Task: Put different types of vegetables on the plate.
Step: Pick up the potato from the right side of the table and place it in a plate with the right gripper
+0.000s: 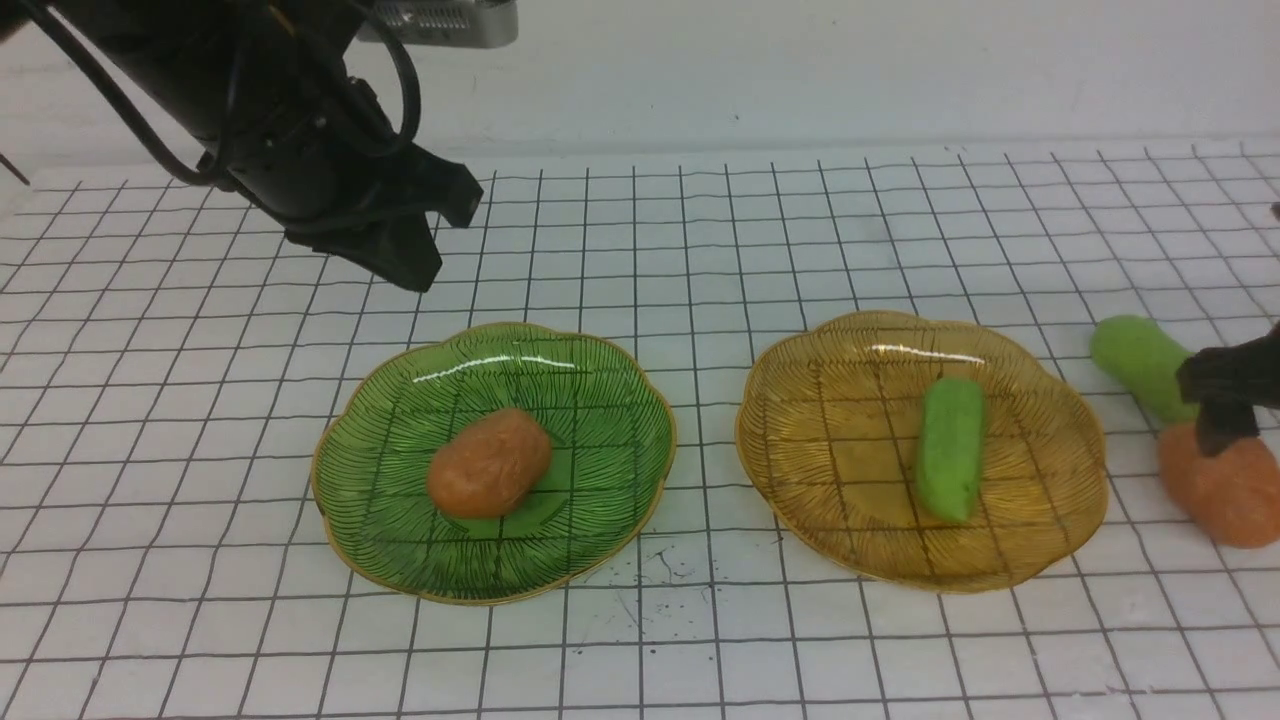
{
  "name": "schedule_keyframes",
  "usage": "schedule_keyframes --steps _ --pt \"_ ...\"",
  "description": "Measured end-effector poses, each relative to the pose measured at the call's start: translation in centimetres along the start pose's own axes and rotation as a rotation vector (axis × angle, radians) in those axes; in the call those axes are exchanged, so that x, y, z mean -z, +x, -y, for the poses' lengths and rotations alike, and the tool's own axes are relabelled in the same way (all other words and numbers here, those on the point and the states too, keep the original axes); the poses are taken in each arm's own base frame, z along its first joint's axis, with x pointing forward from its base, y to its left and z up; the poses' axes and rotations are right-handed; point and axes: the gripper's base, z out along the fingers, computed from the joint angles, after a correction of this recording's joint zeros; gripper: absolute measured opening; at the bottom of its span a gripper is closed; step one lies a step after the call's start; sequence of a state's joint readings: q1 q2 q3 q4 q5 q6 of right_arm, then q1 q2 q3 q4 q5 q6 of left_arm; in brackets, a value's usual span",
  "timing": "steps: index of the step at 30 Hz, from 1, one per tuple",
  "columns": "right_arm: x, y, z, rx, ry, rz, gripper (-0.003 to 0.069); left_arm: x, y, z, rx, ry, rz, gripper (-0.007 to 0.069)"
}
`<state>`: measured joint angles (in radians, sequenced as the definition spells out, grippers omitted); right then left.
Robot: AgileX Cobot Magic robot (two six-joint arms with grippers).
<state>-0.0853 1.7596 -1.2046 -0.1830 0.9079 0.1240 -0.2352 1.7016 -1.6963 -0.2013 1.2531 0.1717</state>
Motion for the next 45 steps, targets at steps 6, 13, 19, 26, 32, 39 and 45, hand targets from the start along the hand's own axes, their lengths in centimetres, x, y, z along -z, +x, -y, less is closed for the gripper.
schedule_keyframes --steps 6,13,19,26,32,39,45 --pt "-3.6 -0.2 -0.2 0.038 0.036 -0.043 0.0689 -0.3 0.0 -0.1 0.001 0.001 -0.006 -0.0008" --pt "-5.9 0.1 -0.5 0.051 0.034 -0.092 0.0629 -0.3 0.0 0.0 0.002 0.002 -0.006 -0.0008" --pt "-4.8 -0.1 0.0 0.089 0.067 -0.121 0.0512 -0.3 0.0 0.0 0.002 0.002 -0.006 -0.0008" --pt "2.4 -3.4 1.6 0.028 0.126 -0.1 0.0513 -0.3 0.0 0.0 -0.001 0.002 -0.006 -0.0008" --pt "8.5 -6.1 -2.6 -0.074 -0.288 0.059 0.0513 -0.3 -0.1 -0.1 -0.004 0.001 -0.005 -0.0008" --pt "9.9 -4.0 -17.0 0.209 -0.66 0.024 0.0513 -0.2 0.0 -0.3 -0.011 -0.022 -0.009 -0.0008" --pt "7.7 -1.5 -26.8 0.342 -0.721 0.078 0.0513 0.6 0.2 -1.8 0.024 -0.062 0.006 -0.0008"
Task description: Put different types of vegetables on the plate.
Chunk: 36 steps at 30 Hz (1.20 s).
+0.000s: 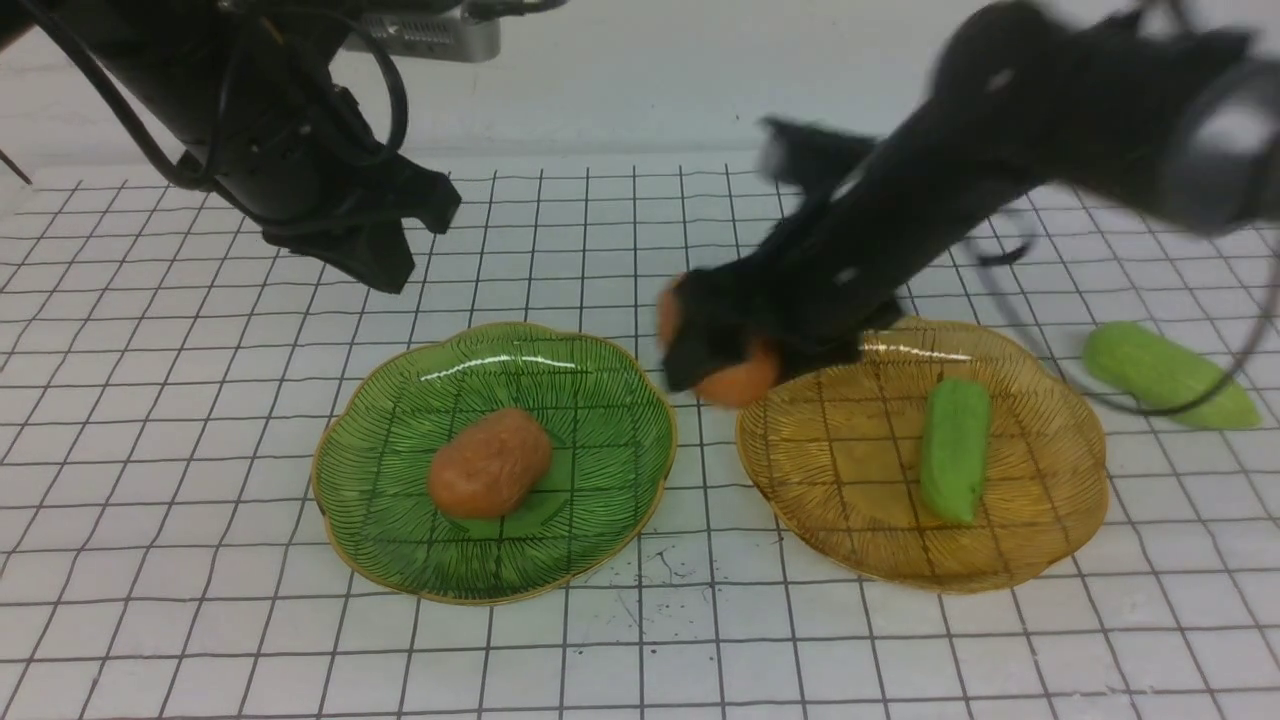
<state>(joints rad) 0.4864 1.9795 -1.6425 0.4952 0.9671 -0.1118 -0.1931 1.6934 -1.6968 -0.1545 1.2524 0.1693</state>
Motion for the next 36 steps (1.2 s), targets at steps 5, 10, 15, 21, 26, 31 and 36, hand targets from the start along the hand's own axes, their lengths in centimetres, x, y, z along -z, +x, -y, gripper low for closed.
schedule_keyframes --steps 5,10,15,21,26,31,36 --pt "-5.1 0.8 -2.0 0.039 -0.007 0.006 0.0514 2.1 0.5 -1.2 0.037 -0.022 0.048 -0.0007" --pt "-7.2 1.4 -2.1 0.024 -0.016 -0.013 0.0627 2.8 0.7 -1.3 0.04 -0.028 0.064 -0.0007" --pt "-7.0 1.2 -2.0 0.023 -0.015 -0.007 0.0684 2.8 0.7 -1.2 0.041 -0.024 0.065 -0.0007" --pt "-4.8 -0.4 -2.9 0.111 0.003 -0.049 0.0691 2.8 0.7 -1.2 0.042 -0.02 0.066 -0.0007" --pt "-0.8 -2.9 -2.8 0.179 0.085 -0.064 0.0647 2.8 0.7 -1.2 0.042 -0.02 0.066 -0.0007" --pt "6.7 -6.2 2.2 0.183 0.351 0.071 0.0326 2.8 0.7 -1.2 0.04 -0.02 0.066 -0.0007" --pt "12.9 -6.6 10.1 0.063 0.553 0.137 0.0016 2.8 0.7 -1.2 0.039 -0.022 0.065 -0.0007"
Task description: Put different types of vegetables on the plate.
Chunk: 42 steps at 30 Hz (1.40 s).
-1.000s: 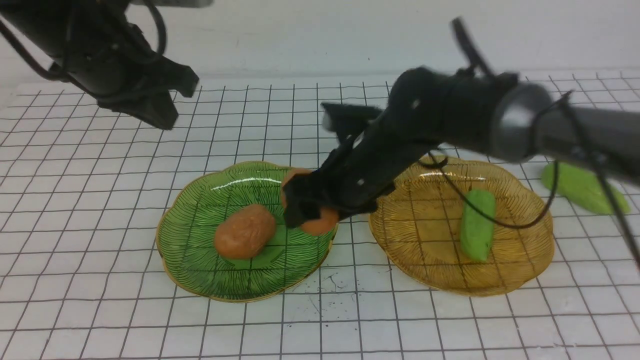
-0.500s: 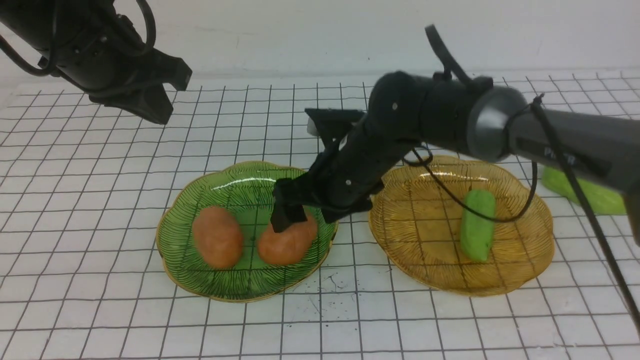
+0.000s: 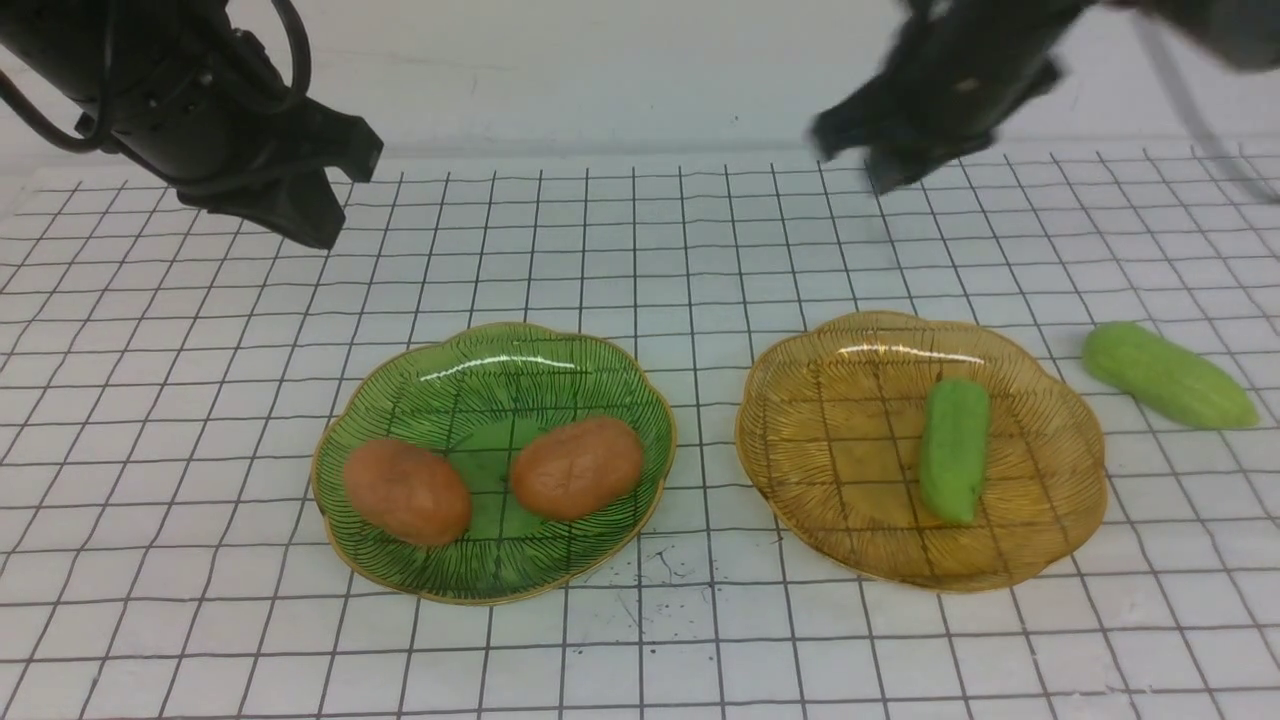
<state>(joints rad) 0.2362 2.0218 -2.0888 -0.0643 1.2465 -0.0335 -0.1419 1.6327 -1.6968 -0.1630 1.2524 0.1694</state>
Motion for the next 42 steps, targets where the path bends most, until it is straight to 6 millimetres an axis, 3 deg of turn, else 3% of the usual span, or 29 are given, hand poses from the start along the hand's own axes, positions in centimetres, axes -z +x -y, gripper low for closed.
schedule_keyframes --steps 2,4,8,12,17,22,29,33,38,42 --pt "-0.2 0.4 3.5 -0.061 0.048 -0.012 0.0 0.0 0.0 0.0 0.0 -0.001 0.0 -0.0007" --pt "-0.6 0.9 5.7 -0.101 0.075 -0.028 0.0006 0.0 0.0 0.0 0.0 -0.001 0.0 -0.0007" --pt "-1.8 2.7 10.2 -0.184 0.124 -0.085 0.012 0.0 0.0 0.0 0.0 -0.001 0.0 -0.0007" --pt "-3.8 5.1 12.1 -0.181 0.15 -0.187 0.0301 0.0 0.0 0.0 0.0 -0.001 0.0 -0.0007" --pt "-7.4 7.9 13.5 -0.184 0.157 -0.319 0.0579 0.0 0.0 0.0 0.0 -0.001 0.0 -0.0007" --pt "-10.8 9.1 13.4 -0.139 0.132 -0.391 0.0682 0.0 0.0 0.0 0.0 -0.001 0.0 -0.0007" --pt "-15.1 10.9 12.9 -0.081 0.093 -0.479 0.0689 0.0 0.0 0.0 -0.001 -0.002 0.0 -0.0007" --pt "-16.4 11.5 12.8 -0.084 0.086 -0.506 0.0638 0.0 0.0 0.0 -0.001 -0.002 0.0 -0.0007" --pt "-14.9 10.8 12.9 -0.121 0.105 -0.471 0.0377 0.0 0.0 0.0 -0.001 -0.002 0.0 -0.0007" --pt "-11.4 9.1 13.0 -0.169 0.123 -0.387 0.0377 0.0 0.0 0.0 -0.001 -0.002 0.0 -0.0007"
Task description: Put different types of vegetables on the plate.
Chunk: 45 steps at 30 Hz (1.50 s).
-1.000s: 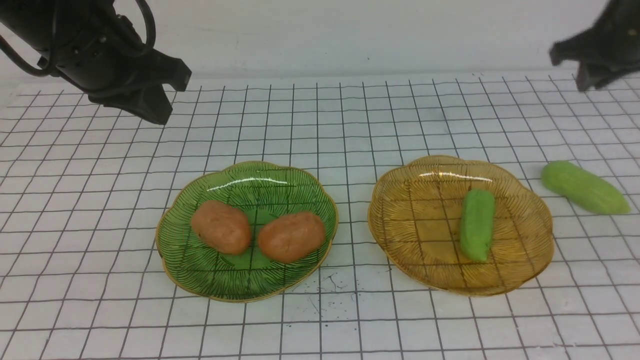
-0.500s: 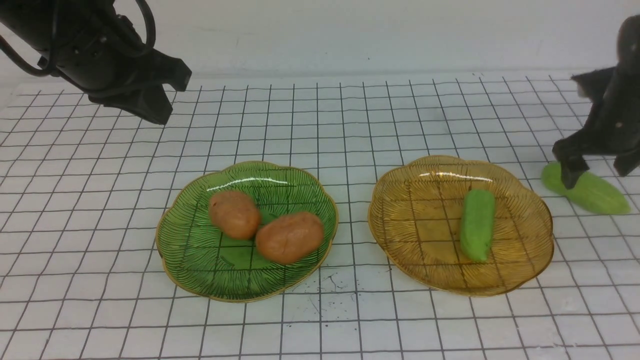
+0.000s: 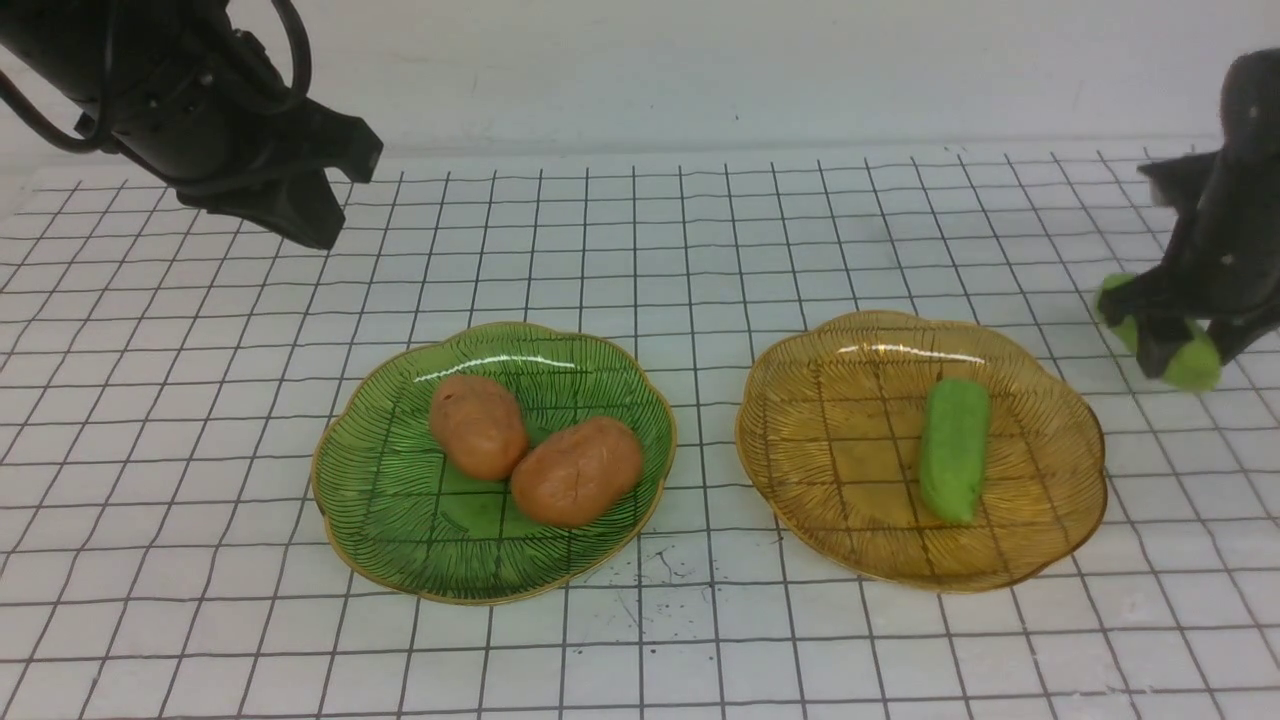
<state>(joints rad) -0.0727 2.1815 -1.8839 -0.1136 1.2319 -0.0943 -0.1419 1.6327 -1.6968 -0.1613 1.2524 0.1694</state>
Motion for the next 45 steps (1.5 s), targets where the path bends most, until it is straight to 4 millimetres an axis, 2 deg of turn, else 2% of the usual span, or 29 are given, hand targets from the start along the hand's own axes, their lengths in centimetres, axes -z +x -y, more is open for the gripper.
schedule_keyframes --steps 1,2,5,8,10,13,18,20,22,24,27,29,32,38,39,42,45 --pt "1.3 0.0 0.0 -0.022 -0.01 0.027 0.0377 0.0 0.0 0.0 0.0 0.0 0.0 -0.0007" --pt "3.4 0.3 -0.1 -0.067 -0.038 0.067 0.0377 0.0 0.0 0.0 0.0 0.0 0.0 -0.0007" --pt "8.3 2.4 -1.2 -0.173 -0.182 0.133 0.0377 0.0 0.0 0.0 0.0 0.0 0.0 -0.0007" --pt "10.4 4.7 -3.6 -0.198 -0.321 0.126 0.0377 0.0 0.0 0.0 0.0 0.0 0.0 -0.0007" --pt "10.5 6.4 -6.0 -0.164 -0.377 0.079 0.0377 0.0 0.0 0.0 0.0 0.0 0.0 -0.0007" --pt "9.3 8.1 -9.8 -0.094 -0.419 -0.007 0.0377 0.0 0.0 0.0 0.0 -0.001 0.0 -0.0007" --pt "7.7 8.1 -13.7 -0.062 -0.432 -0.011 0.0377 0.0 0.0 0.0 -0.001 -0.002 0.0 -0.0007" --pt "7.1 7.8 -15.1 -0.078 -0.438 0.003 0.041 0.0 0.0 0.0 -0.001 -0.002 0.0 -0.0007" --pt "6.8 7.7 -15.5 -0.089 -0.439 0.006 0.0432 0.0 0.0 0.0 -0.001 -0.002 0.0 -0.0007" --pt "6.4 7.6 -15.8 -0.137 -0.44 -0.002 0.0546 0.0 0.0 0.0 -0.001 -0.002 0.0 -0.0007" --pt "6.2 7.6 -15.7 -0.163 -0.416 -0.021 0.0649 0.0 0.0 0.0 -0.001 -0.002 0.0 -0.0007" --pt "6.0 8.2 -15.4 -0.148 -0.377 -0.077 0.0682 0.0 0.0 0.0 -0.001 -0.002 0.0 -0.0007" --pt "5.9 8.8 -15.0 -0.104 -0.326 -0.131 0.0687 0.0 0.0 0.0 -0.001 -0.002 0.0 -0.0007" --pt "7.2 10.0 -14.1 -0.041 -0.289 -0.105 0.0589 0.0 0.0 0.0 0.0 0.001 0.0 -0.0007" --pt "8.5 10.7 -13.8 -0.02 -0.294 -0.079 0.0517 0.0 0.0 0.0 0.001 0.003 0.001 -0.0007" --pt "11.2 12.3 -13.0 0.022 -0.304 -0.01 0.037 0.0 0.0 0.1 0.003 0.009 0.002 -0.0007" --pt "15.0 15.1 -11.7 0.054 -0.313 0.094 0.0181 0.0 0.0 0.1 0.005 0.015 0.003 -0.0007"
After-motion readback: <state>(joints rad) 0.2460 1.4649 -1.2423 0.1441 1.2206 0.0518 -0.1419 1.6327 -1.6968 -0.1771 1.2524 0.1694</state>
